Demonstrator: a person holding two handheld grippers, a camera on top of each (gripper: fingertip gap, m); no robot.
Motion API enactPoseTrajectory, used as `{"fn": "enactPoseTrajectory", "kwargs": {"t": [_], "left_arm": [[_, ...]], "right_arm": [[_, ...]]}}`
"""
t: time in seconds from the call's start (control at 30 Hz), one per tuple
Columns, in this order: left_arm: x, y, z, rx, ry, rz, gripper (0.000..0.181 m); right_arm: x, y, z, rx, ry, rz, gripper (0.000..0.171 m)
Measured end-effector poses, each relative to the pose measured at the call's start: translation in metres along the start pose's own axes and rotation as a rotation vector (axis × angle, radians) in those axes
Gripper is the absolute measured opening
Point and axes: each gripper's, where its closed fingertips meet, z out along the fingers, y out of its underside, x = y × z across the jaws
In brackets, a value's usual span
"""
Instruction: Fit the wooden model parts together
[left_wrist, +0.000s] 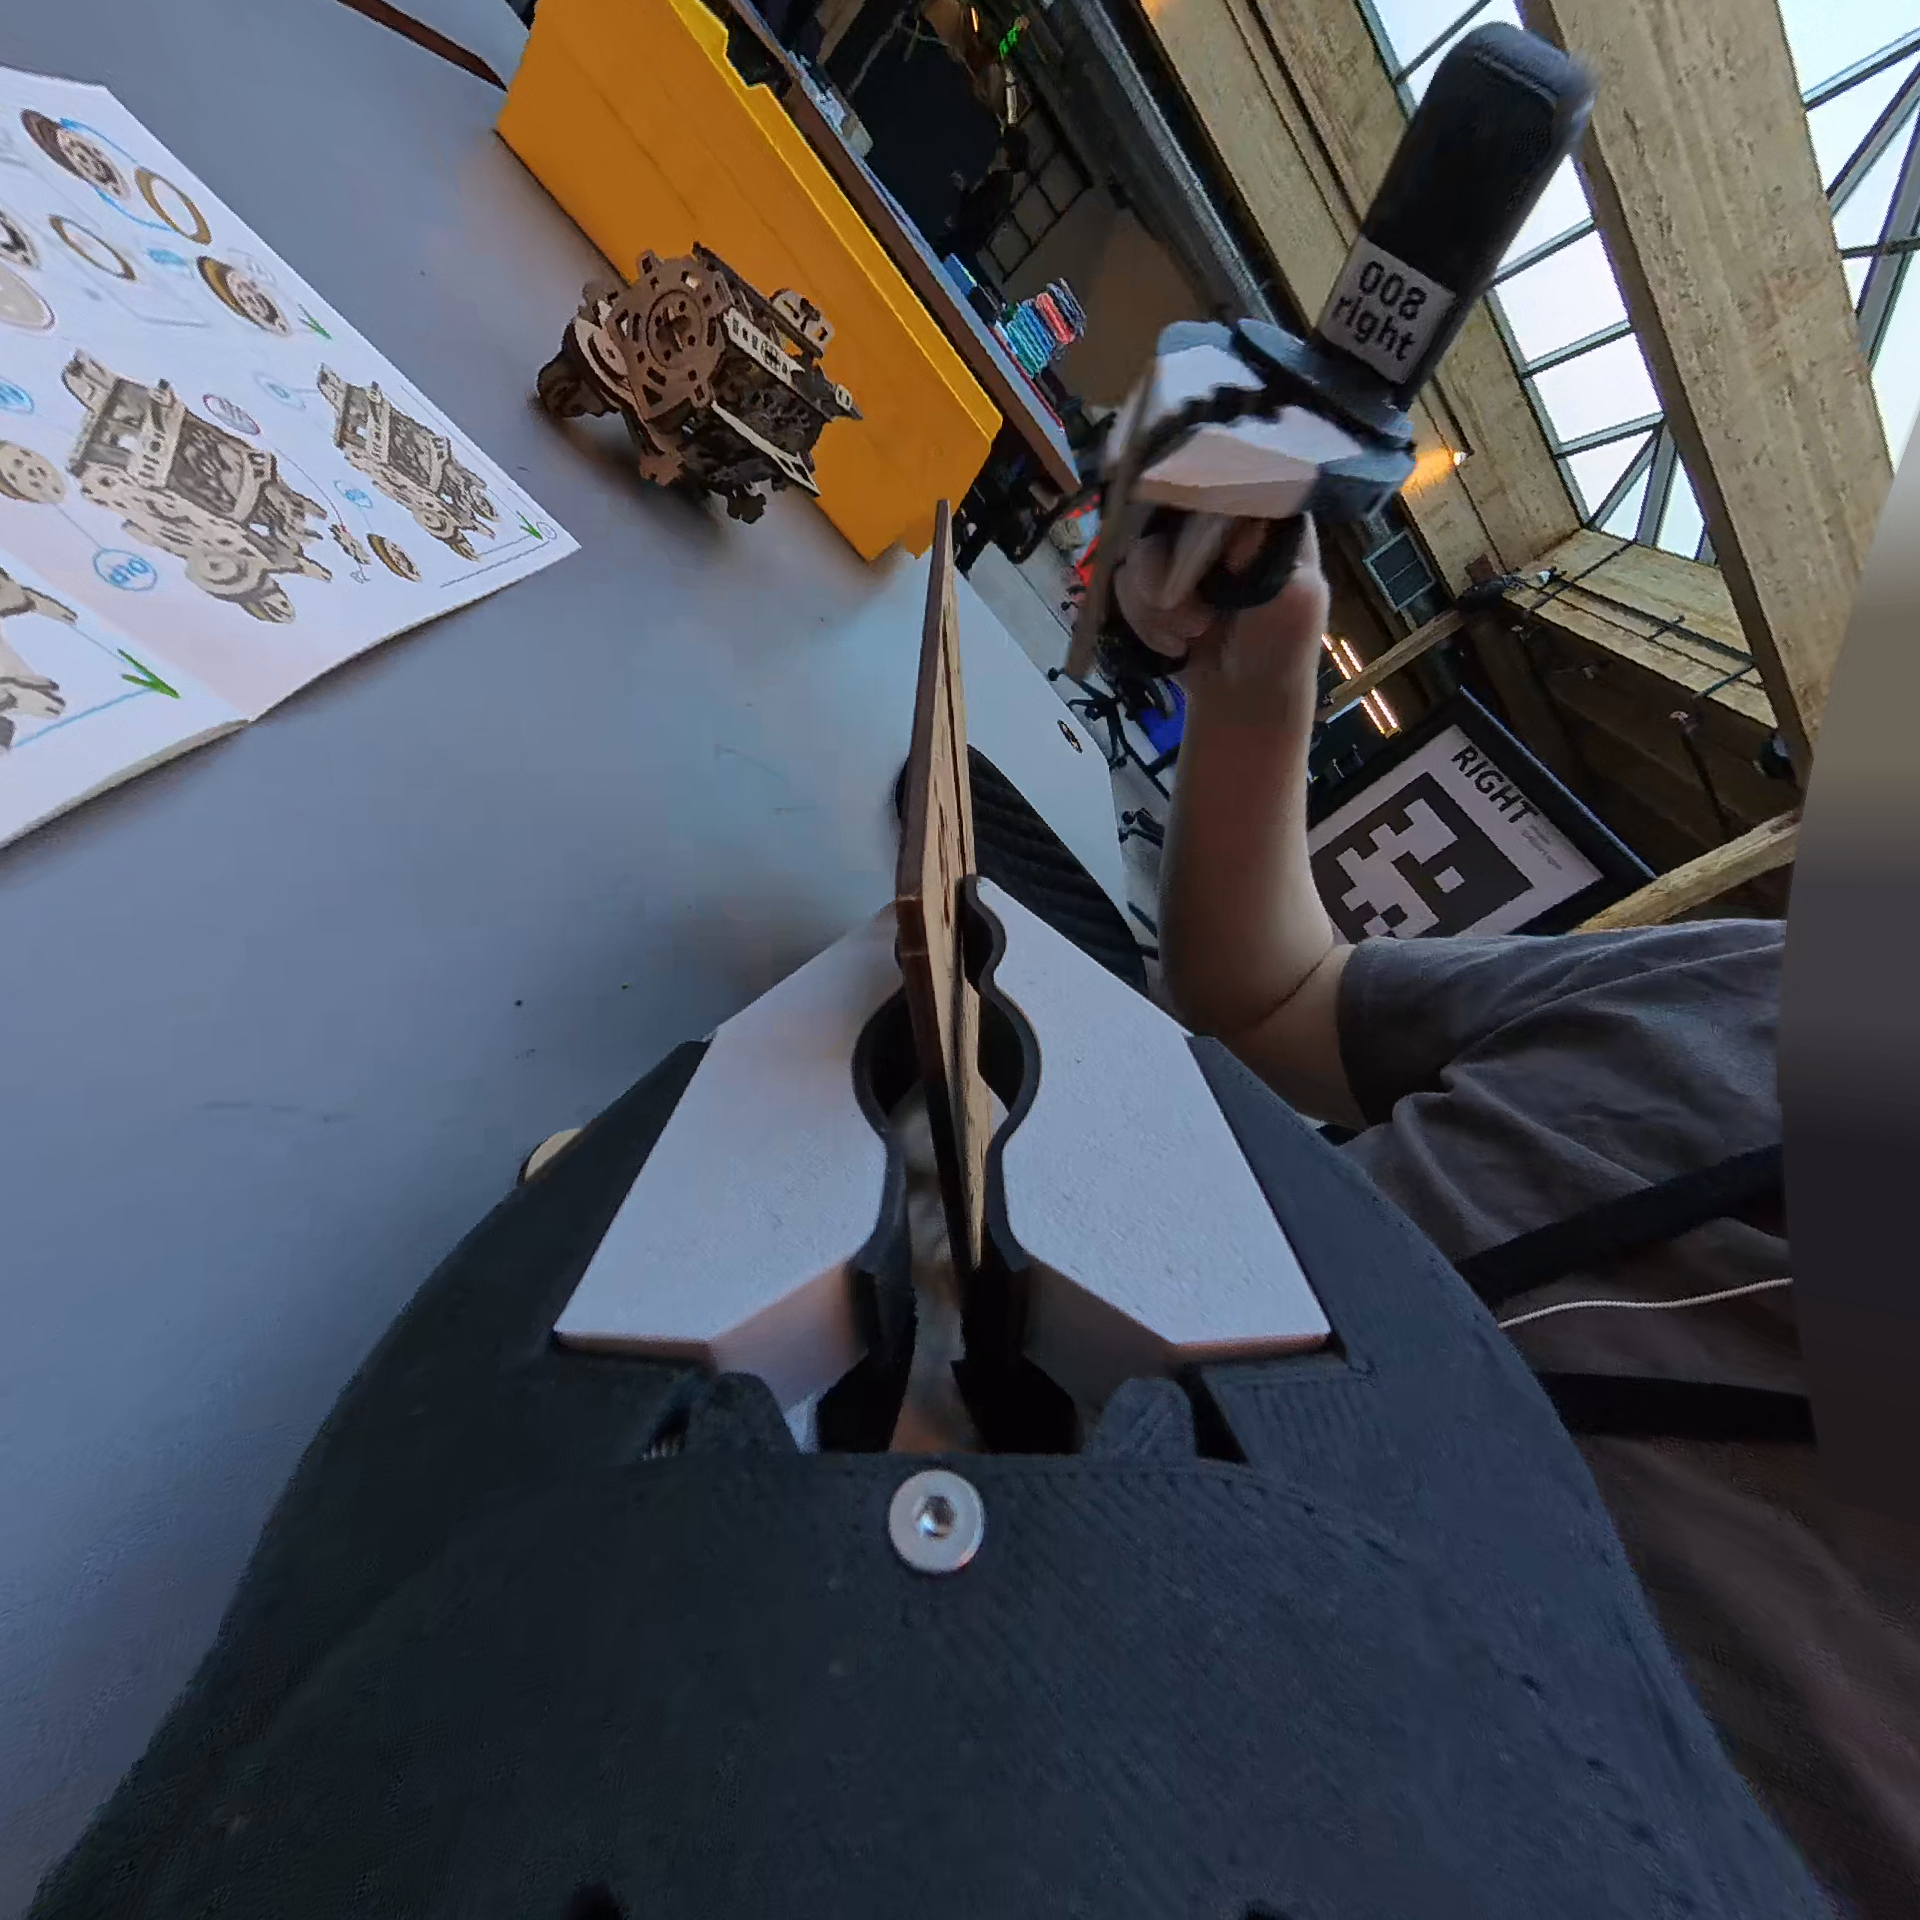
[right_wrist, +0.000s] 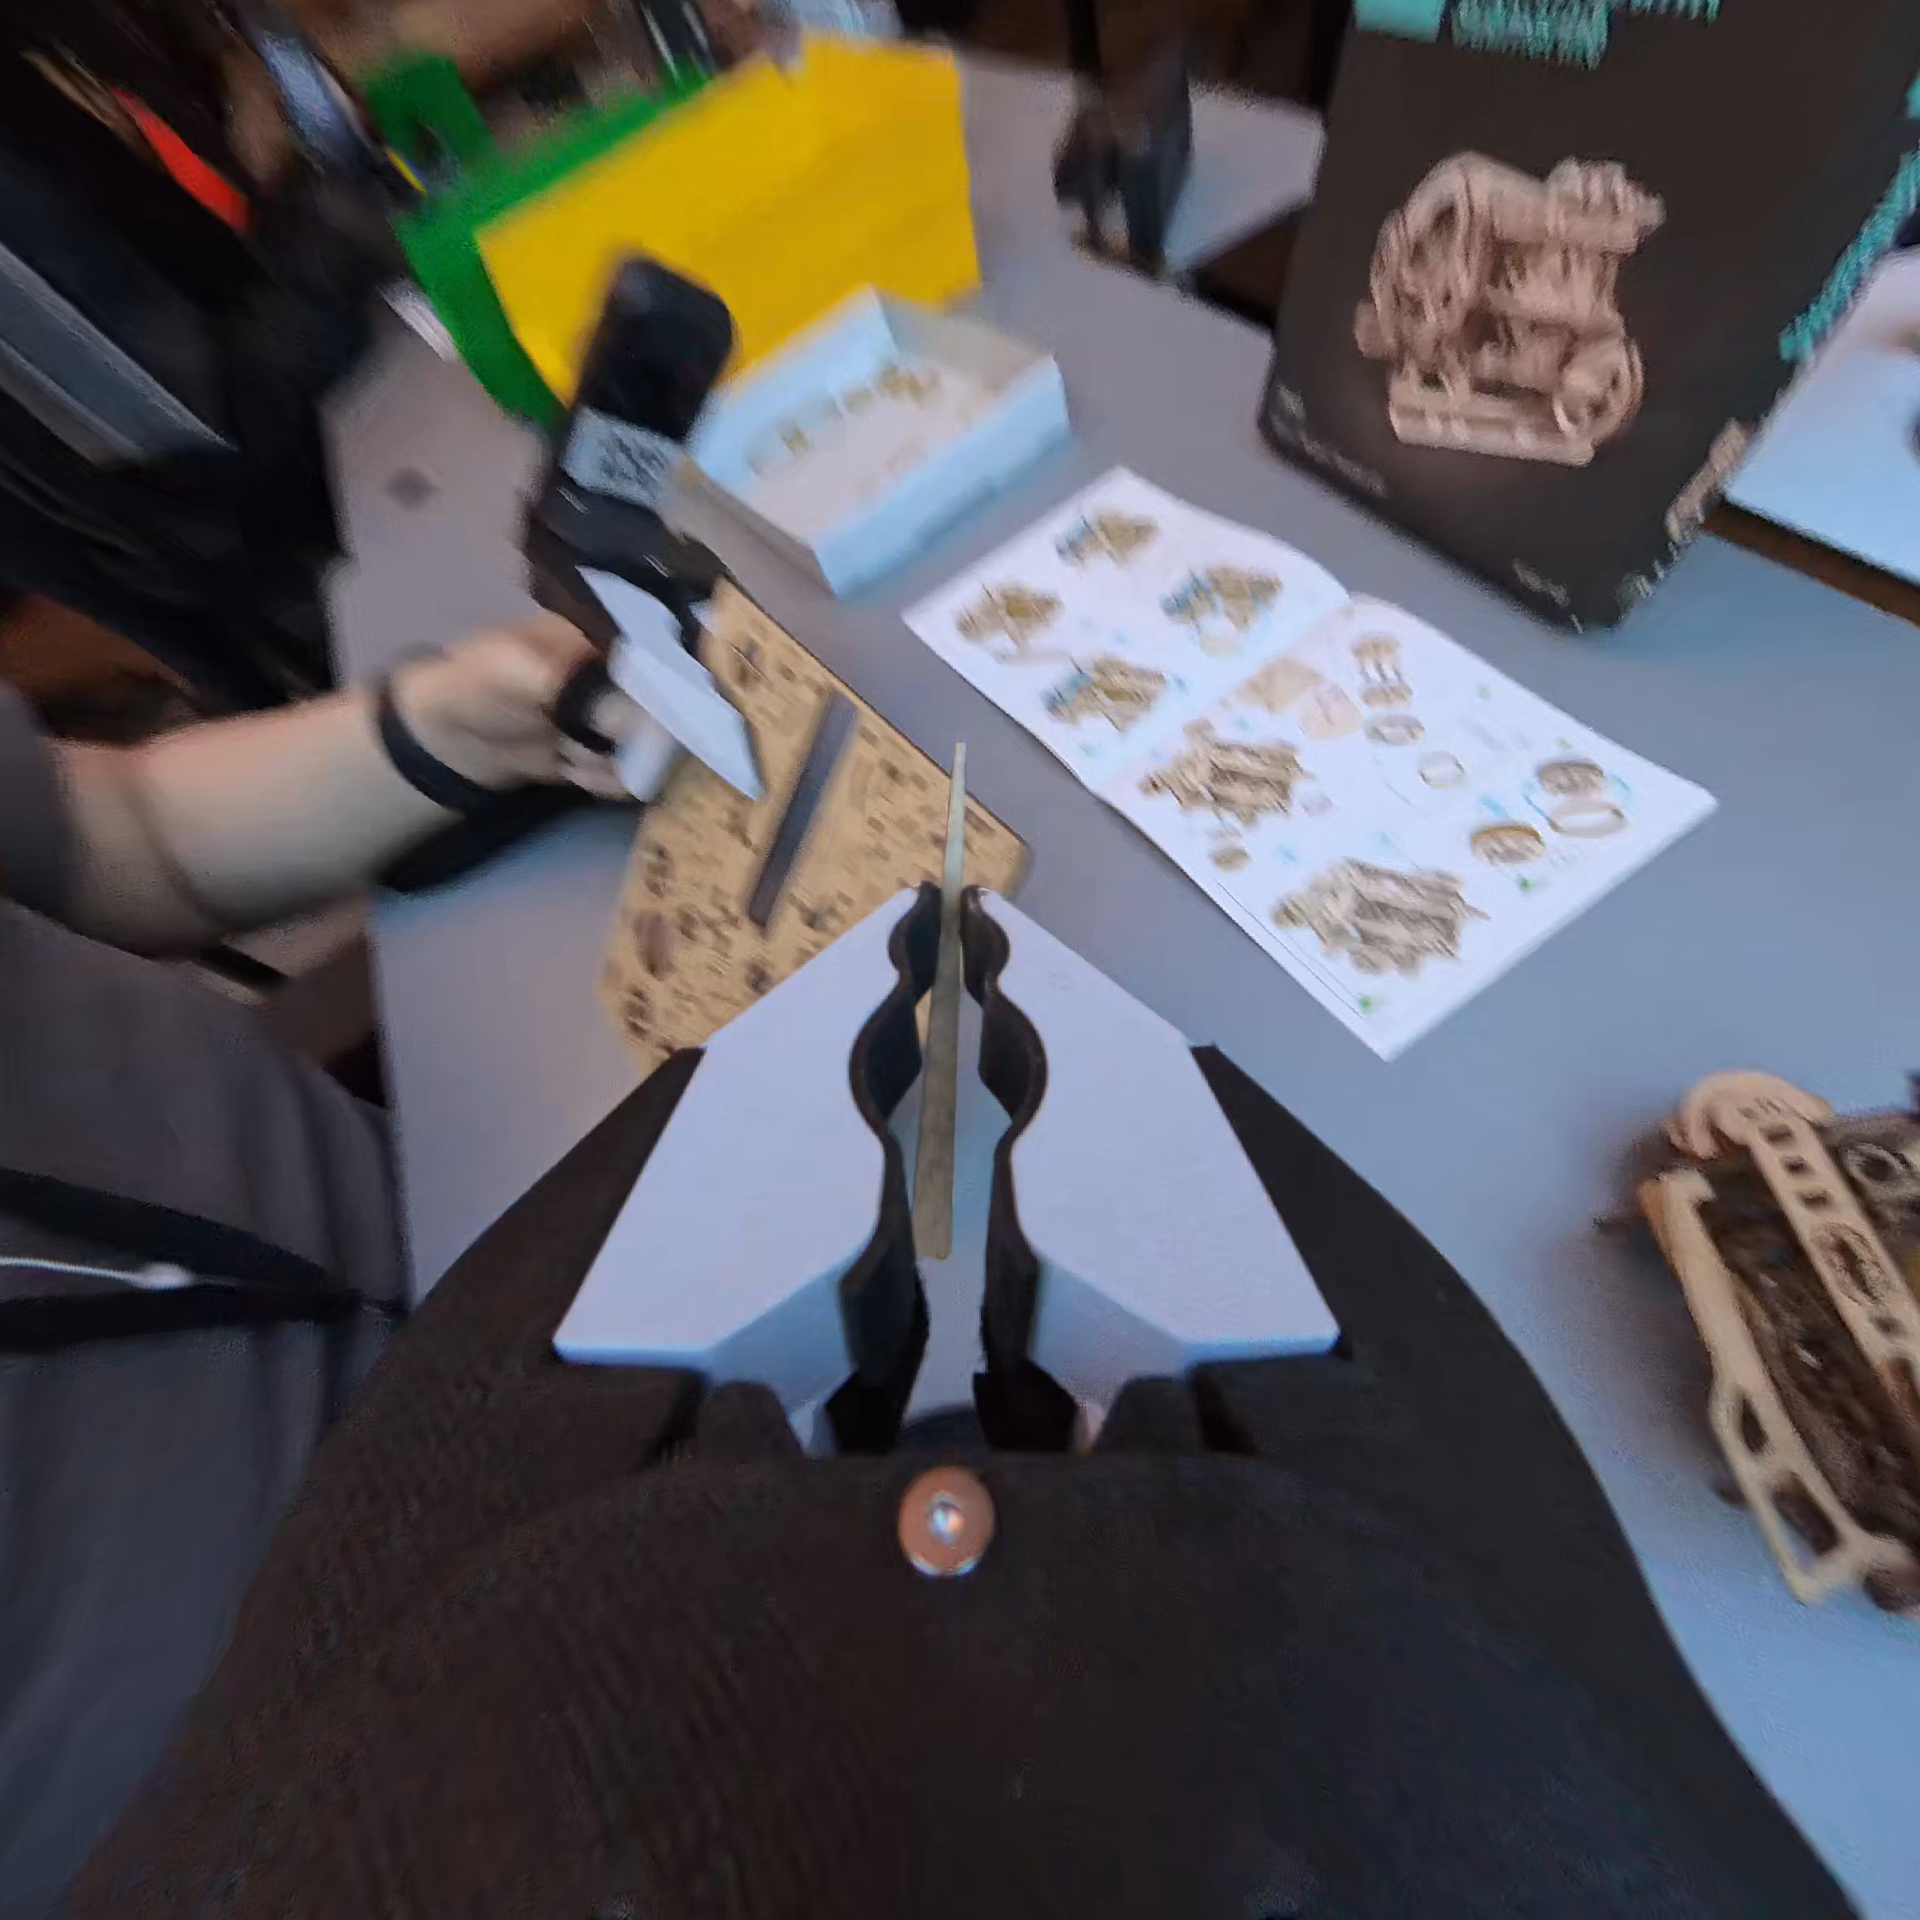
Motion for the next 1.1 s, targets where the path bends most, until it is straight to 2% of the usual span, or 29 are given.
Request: {"fn": "enactPoseTrajectory", "kwargs": {"t": [0.03, 0.13, 0.23, 0.33, 0.4, 0.5, 0.6, 0.87, 1.1], "left_arm": [[0.001, -0.001, 0.000, 0.004, -0.005, 0.013, 0.000], [0.003, 0.001, 0.002, -0.002, -0.001, 0.003, 0.000], [0.004, 0.003, 0.005, -0.007, 0.016, -0.019, 0.000], [0.005, 0.011, 0.009, -0.043, 0.047, -0.065, 0.001], [0.004, 0.015, 0.011, -0.057, 0.055, -0.098, 0.000], [0.000, 0.020, 0.013, -0.076, 0.061, -0.157, 0.000], [-0.001, 0.022, 0.013, -0.083, 0.079, -0.198, 0.000], [-0.004, 0.025, 0.014, -0.095, 0.083, -0.237, 0.001], [-0.003, 0.029, 0.015, -0.116, 0.085, -0.249, 0.001]], "right_arm": [[-0.020, -0.018, -0.008, 0.106, -0.068, 0.006, 0.002], [-0.067, -0.051, -0.012, 0.341, -0.214, -0.022, 0.002], [-0.085, -0.052, 0.018, 0.421, -0.284, -0.032, 0.002], [-0.088, -0.044, 0.051, 0.398, -0.352, -0.004, 0.002], [-0.085, -0.047, 0.060, 0.420, -0.374, -0.019, 0.002], [-0.077, -0.041, 0.072, 0.397, -0.329, -0.090, 0.002], [-0.084, -0.042, 0.073, 0.443, -0.328, -0.162, 0.002], [-0.085, -0.033, 0.090, 0.391, -0.287, -0.189, 0.002], [-0.080, -0.032, 0.087, 0.367, -0.295, -0.067, 0.002]]}}
